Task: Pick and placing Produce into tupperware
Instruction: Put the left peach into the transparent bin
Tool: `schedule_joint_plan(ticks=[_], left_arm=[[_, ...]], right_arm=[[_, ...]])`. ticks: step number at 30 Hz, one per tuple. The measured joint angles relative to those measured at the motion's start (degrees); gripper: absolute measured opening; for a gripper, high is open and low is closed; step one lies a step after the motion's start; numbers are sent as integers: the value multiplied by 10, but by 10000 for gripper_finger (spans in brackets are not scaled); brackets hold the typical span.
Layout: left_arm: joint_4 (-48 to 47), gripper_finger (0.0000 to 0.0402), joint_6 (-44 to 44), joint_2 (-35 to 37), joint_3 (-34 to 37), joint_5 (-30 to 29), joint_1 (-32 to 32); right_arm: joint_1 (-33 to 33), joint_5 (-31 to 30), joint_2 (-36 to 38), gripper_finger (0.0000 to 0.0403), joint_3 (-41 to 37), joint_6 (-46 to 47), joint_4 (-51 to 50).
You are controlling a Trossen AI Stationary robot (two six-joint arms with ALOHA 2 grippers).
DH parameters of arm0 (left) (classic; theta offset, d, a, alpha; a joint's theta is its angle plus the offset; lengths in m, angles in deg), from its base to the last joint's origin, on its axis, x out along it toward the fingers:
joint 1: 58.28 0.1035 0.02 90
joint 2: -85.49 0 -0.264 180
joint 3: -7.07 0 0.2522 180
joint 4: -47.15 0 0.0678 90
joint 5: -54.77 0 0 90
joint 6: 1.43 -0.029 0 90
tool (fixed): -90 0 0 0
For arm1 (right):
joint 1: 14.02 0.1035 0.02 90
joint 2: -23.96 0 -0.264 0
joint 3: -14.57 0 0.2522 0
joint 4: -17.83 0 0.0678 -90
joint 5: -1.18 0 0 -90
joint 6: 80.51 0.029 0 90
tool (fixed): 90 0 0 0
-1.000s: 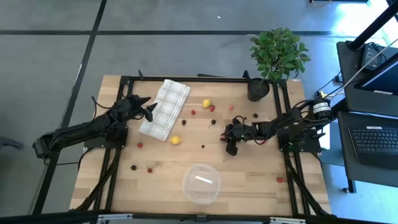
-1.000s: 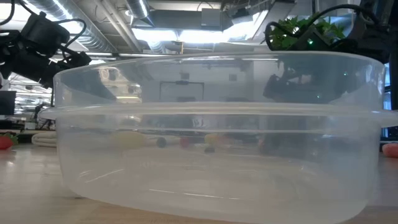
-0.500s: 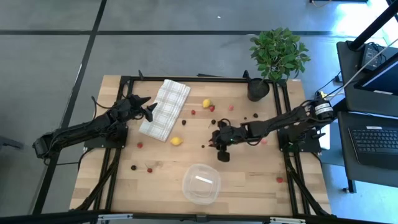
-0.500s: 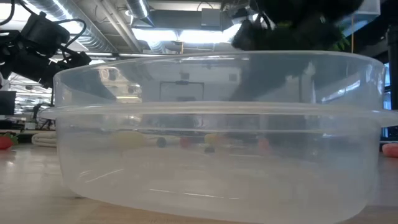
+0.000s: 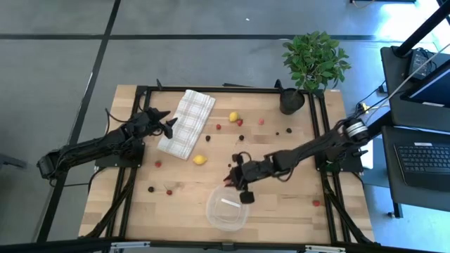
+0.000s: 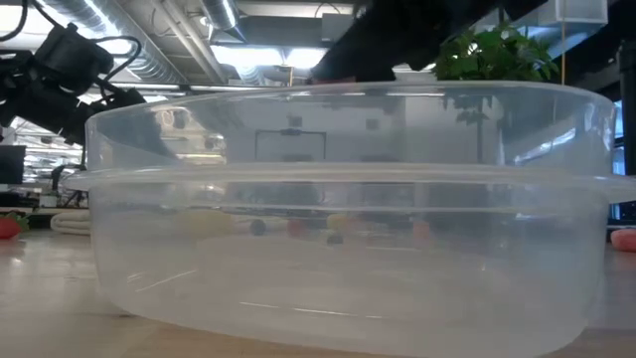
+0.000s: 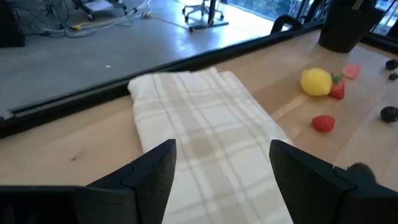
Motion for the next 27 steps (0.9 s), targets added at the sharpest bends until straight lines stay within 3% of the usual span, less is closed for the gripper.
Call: schedule_joint_plan(ticks=[12, 27], left_arm=[[-14, 250, 1, 0, 0, 0, 0], [-21, 250, 4, 0, 0, 0, 0]], right_arm=[[49, 73, -125, 96, 117, 77, -42], [49, 112, -149, 96, 126, 163, -153]])
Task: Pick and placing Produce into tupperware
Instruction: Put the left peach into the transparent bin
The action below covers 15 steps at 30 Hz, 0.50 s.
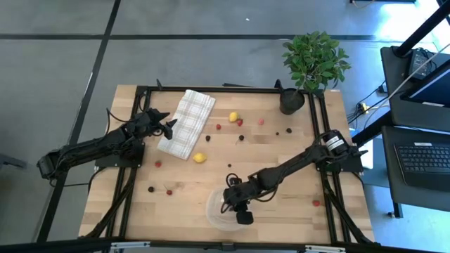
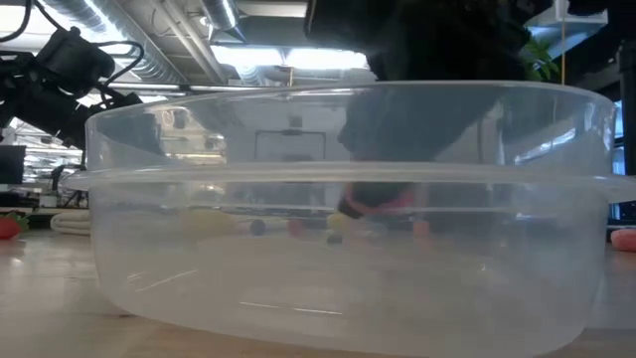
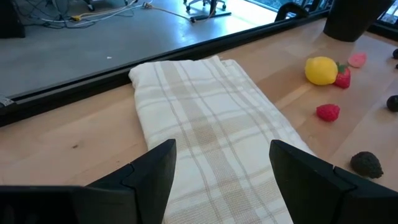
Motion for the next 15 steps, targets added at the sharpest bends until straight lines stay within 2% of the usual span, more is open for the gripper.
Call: schedule_joint_plan(ticks=[15], left_arm=[[0, 250, 0, 0, 0, 0, 0]], right_arm=[[-1, 0, 0, 96, 0, 17, -29]])
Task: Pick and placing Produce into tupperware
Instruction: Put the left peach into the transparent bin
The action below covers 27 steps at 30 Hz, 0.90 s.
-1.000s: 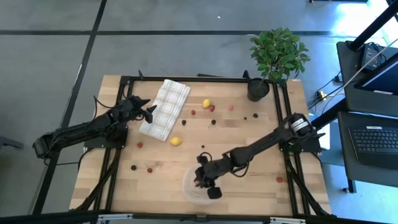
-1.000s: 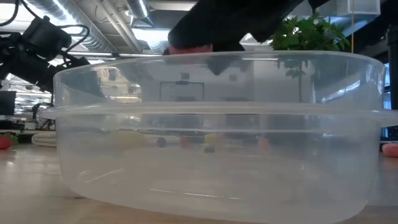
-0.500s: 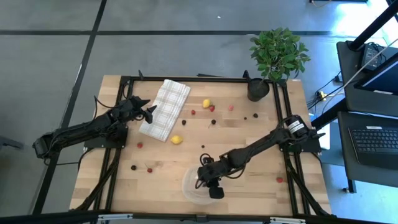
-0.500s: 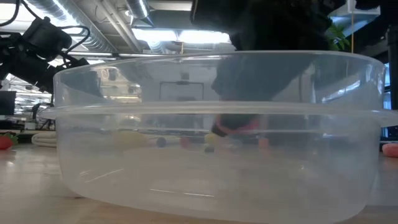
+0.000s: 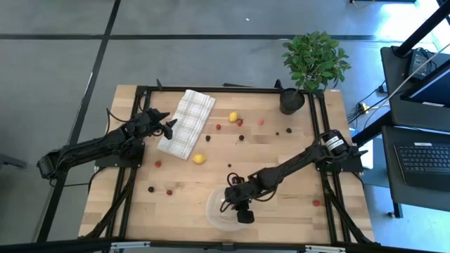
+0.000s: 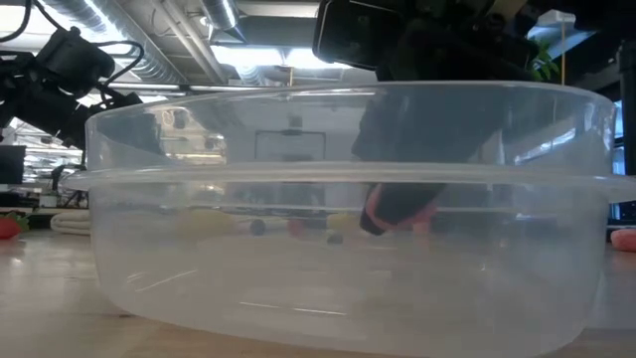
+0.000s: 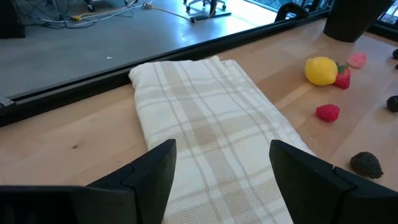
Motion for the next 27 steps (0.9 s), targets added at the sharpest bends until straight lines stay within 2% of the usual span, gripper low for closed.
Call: schedule_joint_plan(ticks=[17, 27], left_arm=[[0, 250, 0, 0, 0, 0, 0], [0, 250, 0, 0, 0, 0, 0]], right_arm=[[0, 0, 0, 98, 0, 1, 0], [0, 0, 0, 151, 0, 0, 0]])
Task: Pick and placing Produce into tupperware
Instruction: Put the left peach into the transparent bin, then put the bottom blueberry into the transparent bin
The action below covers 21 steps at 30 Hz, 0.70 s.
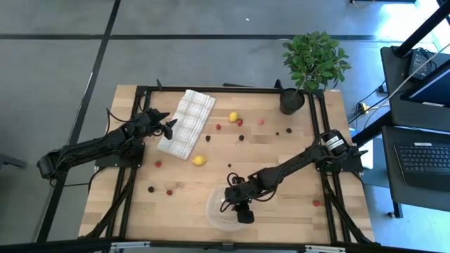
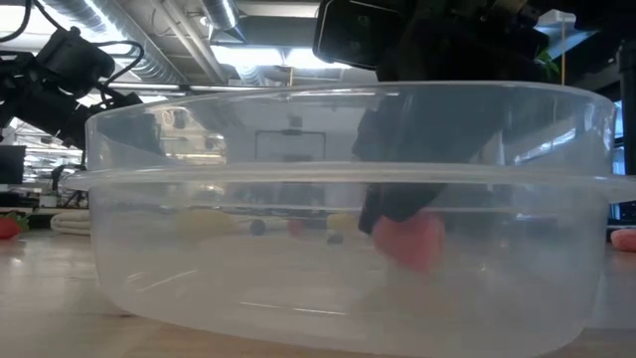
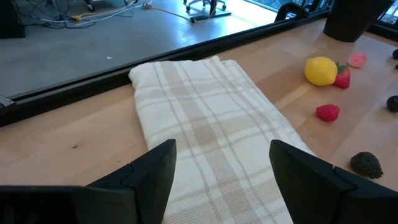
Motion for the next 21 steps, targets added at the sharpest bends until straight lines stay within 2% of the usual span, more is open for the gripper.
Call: schedule_joint_plan(ticks=[9, 14, 21], left_arm=[[0, 250, 0, 0, 0, 0, 0], [0, 250, 0, 0, 0, 0, 0], [0, 250, 0, 0, 0, 0, 0]], right_arm=[[0, 16, 3, 174, 0, -6, 2], [-6, 20, 4, 174, 36, -26, -9], [-16, 0, 5, 174, 131, -127, -159]])
